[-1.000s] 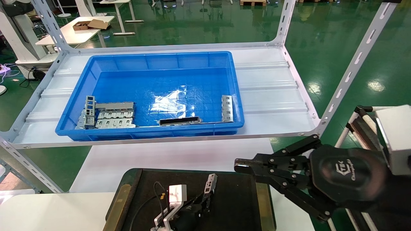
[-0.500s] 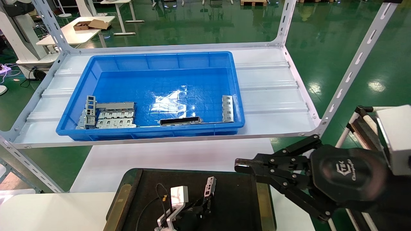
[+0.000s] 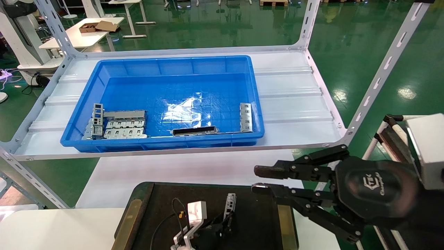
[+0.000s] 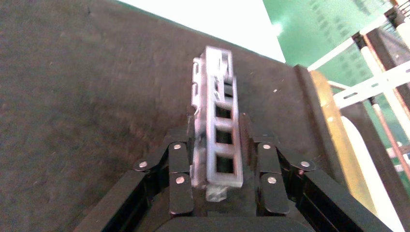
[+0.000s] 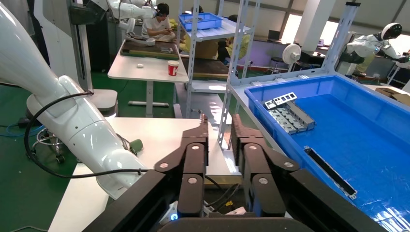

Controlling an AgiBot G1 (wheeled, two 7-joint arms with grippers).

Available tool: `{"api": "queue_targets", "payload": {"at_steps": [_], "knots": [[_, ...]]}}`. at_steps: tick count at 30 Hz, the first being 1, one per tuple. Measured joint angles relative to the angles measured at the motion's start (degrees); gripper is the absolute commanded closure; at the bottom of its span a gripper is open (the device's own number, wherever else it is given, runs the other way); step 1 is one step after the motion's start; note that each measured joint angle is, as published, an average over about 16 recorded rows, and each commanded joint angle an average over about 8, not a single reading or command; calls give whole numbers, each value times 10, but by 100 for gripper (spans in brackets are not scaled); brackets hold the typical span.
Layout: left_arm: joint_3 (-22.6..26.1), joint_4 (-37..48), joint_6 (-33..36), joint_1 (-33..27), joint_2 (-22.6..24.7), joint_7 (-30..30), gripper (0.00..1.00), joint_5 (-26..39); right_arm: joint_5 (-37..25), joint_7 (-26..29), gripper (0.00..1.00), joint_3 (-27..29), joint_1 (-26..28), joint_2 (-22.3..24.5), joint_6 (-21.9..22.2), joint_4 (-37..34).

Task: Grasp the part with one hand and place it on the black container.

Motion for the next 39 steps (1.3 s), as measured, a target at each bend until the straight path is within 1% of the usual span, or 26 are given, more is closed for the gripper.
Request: {"api": "queue_targets", "payload": {"at_steps": [4, 8, 13, 18, 27, 33, 39], "knots": [[12, -29, -4, -7, -16, 9, 0, -10, 0, 0, 0, 0, 0, 0, 0, 0], [22, -68, 0, -14, -43, 20, 0, -12, 0, 0, 0, 0, 0, 0, 0, 0], [29, -126, 21, -23, -89, 36, 0, -2, 0, 0, 0, 0, 0, 0, 0, 0], [27, -178, 59, -33, -140, 50, 0, 14, 0, 0, 0, 0, 0, 0, 0, 0], [-3, -223, 171, -49, -214, 76, 0, 36, 0, 0, 0, 0, 0, 0, 0, 0], [-43, -227, 268, -56, -250, 108, 0, 31, 0, 0, 0, 0, 0, 0, 0, 0], [-90, -228, 367, -56, -285, 158, 0, 8, 0, 0, 0, 0, 0, 0, 0, 0]]}}
